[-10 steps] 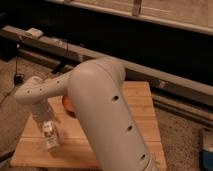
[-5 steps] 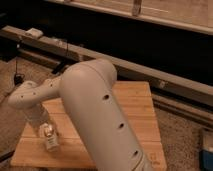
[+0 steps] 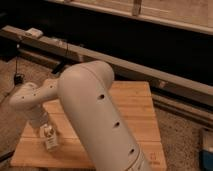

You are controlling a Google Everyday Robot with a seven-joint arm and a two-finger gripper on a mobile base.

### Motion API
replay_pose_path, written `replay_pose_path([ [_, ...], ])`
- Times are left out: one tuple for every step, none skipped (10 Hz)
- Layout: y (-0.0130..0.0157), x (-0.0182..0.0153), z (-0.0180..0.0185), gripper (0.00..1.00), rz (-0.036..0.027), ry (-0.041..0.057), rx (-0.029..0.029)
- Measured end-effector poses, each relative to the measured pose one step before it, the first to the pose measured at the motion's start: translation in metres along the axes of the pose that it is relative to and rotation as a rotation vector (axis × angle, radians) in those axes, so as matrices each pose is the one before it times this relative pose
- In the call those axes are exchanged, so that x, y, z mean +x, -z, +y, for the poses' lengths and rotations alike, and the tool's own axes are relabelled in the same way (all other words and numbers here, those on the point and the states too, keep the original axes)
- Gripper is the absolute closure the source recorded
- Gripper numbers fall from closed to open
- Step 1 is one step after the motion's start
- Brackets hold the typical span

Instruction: Place the bottle in the ceramic bowl

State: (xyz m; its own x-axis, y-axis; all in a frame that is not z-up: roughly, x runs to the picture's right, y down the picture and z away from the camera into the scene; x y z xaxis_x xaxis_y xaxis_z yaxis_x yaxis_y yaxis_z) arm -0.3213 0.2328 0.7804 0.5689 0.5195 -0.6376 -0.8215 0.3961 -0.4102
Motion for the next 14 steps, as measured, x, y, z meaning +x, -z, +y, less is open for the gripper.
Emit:
replay_pose_path([
  [-0.00277, -0.00057, -0.00065, 0.35, 0.00308, -0.00163, 0.00068],
  [-0.00248, -0.0005, -0.0004, 0.35, 0.00259, -0.00084, 0.00016],
  [-0.00284, -0.00084, -0.00055, 0.35, 0.00217, 0.00161, 0.00355],
  [-0.00233, -0.00047, -0.00009, 0.37, 0.00224, 0.00365, 0.00657],
  [-0.00249, -0.00024, 0.00022, 0.44, 0.00306, 0.00515, 0.00991],
  [-0.0017, 0.00013, 0.00132, 0.55, 0.00345, 0.00549, 0.00723],
  [0.00091, 0.00118, -0.00152, 0.66, 0.0, 0.00304, 0.00422],
  [0.0053, 0.00135, -0.00231, 0.75, -0.00307, 0.00423, 0.00319],
  [0.0071, 0.002, -0.00349, 0.86, -0.00526, 0.00072, 0.00161],
  [0.01035, 0.00174, -0.00439, 0.95, -0.01076, -0.00301, -0.00328],
  [0.01371, 0.00187, -0.00653, 1.0, -0.01427, -0.00778, -0.00512],
  [0.01257, 0.0005, -0.00693, 1.0, -0.01463, -0.00844, -0.00336],
  [0.01899, -0.00058, -0.01148, 1.0, -0.02161, -0.01381, -0.00513],
  [0.01095, -0.00278, -0.00973, 1.0, -0.01712, -0.01171, -0.00379],
])
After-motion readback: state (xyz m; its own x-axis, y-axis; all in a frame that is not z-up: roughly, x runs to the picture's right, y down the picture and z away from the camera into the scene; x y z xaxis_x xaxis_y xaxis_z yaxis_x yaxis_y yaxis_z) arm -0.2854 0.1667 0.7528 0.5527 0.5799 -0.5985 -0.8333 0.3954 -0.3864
